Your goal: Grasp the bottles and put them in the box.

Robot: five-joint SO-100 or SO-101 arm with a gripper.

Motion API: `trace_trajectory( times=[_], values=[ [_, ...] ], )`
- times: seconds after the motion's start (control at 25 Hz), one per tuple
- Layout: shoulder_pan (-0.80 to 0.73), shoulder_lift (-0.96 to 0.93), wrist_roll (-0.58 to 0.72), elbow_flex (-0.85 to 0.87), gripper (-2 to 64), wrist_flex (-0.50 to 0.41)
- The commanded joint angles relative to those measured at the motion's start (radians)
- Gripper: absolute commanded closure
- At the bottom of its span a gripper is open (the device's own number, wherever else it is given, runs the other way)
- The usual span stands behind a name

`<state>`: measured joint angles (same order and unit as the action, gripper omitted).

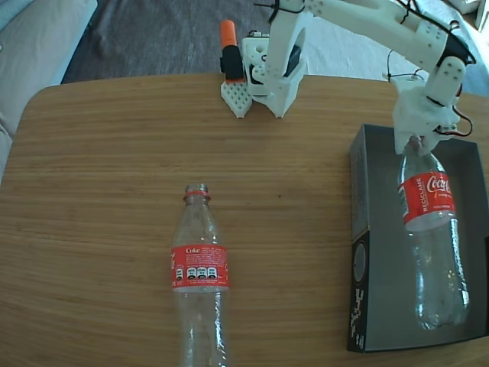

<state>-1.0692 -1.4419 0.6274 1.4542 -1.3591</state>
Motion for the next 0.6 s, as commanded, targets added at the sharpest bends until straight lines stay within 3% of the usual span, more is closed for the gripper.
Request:
trace_trajectory(
  times=[0.0,0.56],
  values=[
    [0.002,-0.006,0.002,-0.028,57.4,0.012],
    [0.084,0.029,-0.003,-0.026,57.5,0.002]
  ],
)
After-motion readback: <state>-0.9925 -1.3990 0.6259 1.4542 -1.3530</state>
